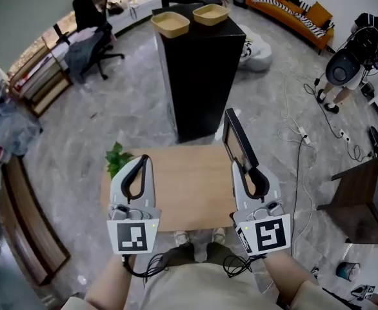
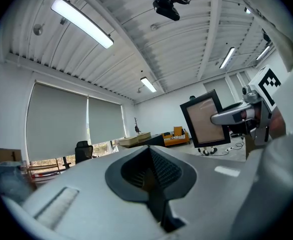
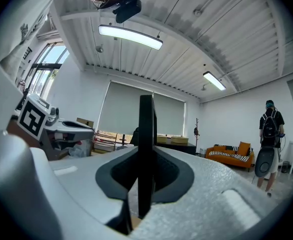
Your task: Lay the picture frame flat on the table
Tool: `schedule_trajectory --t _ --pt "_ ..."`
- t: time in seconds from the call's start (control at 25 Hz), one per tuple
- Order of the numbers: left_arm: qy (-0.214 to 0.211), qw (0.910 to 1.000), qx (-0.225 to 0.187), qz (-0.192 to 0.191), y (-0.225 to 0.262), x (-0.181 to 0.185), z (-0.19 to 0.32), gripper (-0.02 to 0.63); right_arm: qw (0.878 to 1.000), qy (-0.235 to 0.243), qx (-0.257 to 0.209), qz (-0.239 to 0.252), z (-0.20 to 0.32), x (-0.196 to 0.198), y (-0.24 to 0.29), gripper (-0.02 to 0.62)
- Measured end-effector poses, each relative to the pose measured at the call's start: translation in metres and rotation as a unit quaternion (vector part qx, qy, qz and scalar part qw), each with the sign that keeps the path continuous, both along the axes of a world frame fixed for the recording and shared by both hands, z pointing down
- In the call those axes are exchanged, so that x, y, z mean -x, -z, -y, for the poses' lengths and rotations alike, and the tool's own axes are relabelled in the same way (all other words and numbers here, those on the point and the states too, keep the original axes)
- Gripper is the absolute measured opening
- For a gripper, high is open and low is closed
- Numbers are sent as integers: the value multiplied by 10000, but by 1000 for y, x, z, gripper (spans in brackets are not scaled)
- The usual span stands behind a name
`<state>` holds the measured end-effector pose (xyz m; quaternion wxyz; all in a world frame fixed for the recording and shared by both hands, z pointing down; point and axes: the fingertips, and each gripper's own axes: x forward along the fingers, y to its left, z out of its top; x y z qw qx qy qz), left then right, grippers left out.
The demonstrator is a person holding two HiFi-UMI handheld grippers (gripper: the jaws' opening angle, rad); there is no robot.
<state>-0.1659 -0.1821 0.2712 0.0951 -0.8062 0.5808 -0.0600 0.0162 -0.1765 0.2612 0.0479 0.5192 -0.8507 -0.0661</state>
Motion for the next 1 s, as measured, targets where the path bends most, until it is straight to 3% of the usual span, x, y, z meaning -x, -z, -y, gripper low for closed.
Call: schedule_trajectory --t 0.48,1.0 --pt "72 9963 848 112 -89 -12 32 20 9920 288 1223 154 40 0 -99 43" --pt "278 9784 2032 246 -236 0 44 20 9582 595 2791 203 49 21 -265 43"
